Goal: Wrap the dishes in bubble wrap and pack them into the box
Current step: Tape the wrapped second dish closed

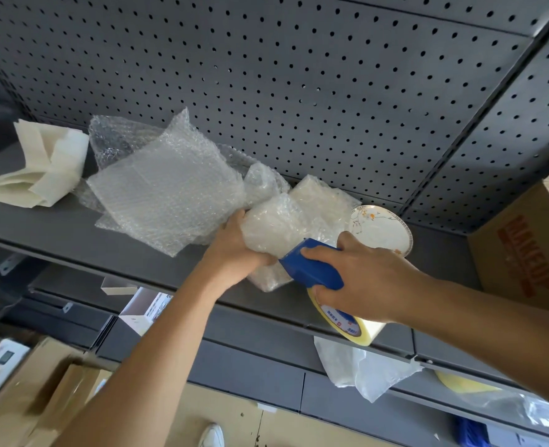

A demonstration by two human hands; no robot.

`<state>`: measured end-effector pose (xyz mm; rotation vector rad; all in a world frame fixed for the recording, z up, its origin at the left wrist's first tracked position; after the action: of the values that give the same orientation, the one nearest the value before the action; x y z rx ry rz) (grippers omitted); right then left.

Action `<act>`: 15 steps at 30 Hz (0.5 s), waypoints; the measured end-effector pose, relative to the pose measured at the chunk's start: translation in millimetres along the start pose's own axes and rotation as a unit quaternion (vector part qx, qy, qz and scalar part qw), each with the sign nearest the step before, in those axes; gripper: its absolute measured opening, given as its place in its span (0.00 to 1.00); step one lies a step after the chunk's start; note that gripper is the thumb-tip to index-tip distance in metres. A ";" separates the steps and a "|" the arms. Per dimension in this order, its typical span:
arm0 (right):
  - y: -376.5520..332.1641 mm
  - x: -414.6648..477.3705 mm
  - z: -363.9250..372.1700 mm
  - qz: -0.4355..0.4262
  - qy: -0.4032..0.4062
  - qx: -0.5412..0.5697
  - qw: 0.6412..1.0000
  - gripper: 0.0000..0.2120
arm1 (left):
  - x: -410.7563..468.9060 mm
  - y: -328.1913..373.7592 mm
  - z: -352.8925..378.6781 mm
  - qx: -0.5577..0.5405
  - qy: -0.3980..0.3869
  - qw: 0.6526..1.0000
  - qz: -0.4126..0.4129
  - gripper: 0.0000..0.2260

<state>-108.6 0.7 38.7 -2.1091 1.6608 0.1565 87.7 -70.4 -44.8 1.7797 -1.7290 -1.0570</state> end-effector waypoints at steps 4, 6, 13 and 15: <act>9.8 -2.3 -2.2 -0.008 -0.007 0.007 1.000 0.28 | 3.7 3.6 -17.2 -0.086 -0.111 0.989 -0.043 0.22; 13.5 -4.3 -3.0 -0.017 -0.010 0.006 1.000 0.28 | 1.4 7.3 -15.7 -0.107 -0.158 0.981 -0.041 0.23; 24.2 -14.5 -15.6 -0.063 0.007 -0.007 0.998 0.29 | -8.2 7.1 2.4 -0.230 -0.170 0.953 -0.100 0.17; 26.5 -21.6 -24.6 -0.076 0.018 -0.012 0.997 0.29 | -14.2 1.5 3.1 -0.279 -0.161 0.939 -0.117 0.16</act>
<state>-144.1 5.2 61.1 -2.2587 1.5181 0.0913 85.4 -56.1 -42.5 1.5177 -1.2060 -1.8146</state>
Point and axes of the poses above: each hand's wrist, its own x-axis towards the middle knuckle, its own z-axis out of the palm, y = z × x, the point moved 5 cm from there along x, towards the middle knuckle, and after that the axes turned 15 degrees about x, right-handed, at the moved point
